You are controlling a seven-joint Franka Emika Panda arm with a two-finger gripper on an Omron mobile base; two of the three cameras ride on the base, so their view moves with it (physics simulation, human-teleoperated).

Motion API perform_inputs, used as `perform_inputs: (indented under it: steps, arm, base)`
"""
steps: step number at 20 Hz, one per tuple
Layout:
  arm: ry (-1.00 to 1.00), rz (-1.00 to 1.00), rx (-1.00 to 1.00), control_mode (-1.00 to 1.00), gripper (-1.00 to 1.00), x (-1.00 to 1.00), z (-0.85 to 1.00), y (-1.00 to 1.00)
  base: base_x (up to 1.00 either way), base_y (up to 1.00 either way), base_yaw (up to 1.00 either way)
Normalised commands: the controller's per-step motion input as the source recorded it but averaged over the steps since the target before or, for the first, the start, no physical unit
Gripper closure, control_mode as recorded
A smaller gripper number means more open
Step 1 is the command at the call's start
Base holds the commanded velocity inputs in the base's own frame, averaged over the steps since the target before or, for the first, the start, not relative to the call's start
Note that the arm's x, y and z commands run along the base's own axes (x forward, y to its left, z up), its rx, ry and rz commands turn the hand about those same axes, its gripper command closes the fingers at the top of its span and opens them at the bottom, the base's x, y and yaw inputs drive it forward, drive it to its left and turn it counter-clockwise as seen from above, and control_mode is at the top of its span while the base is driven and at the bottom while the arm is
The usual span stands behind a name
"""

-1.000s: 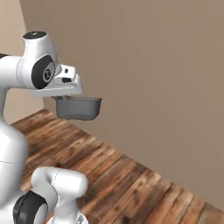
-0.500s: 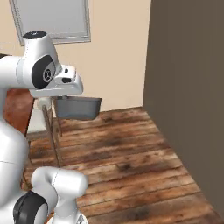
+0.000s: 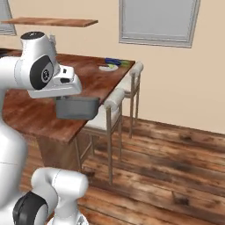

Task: Retrieve the tupperware and aluminum foil from the cabinet and place them on the dining counter near the plate with hot dog and lemon wedge to prepare for storing leftovers.

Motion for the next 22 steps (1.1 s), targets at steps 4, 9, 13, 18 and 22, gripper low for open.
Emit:
perform_inputs:
  steps: [4,9,13,18,22]
  arm:
    - [0.00,0.00,0.00,1.00,1.00,0.00,0.00,0.00]
    - [0.00,0.00,0.00,1.00,1.00,0.00,0.00,0.00]
    - [0.00,0.00,0.00,1.00,1.00,0.00,0.00,0.00]
    - [0.00,0.00,0.00,1.00,1.00,0.00,0.00,0.00]
    - [0.00,0.00,0.00,1.00,1.00,0.00,0.00,0.00]
  base:
    - [0.30,-0.72,0.74]
    - [0.23,-0.88,0.69]
    - [0.21,-0.99,0.65]
    - [0.10,-1.00,0.60]
    - [0.00,-1.00,0.54]
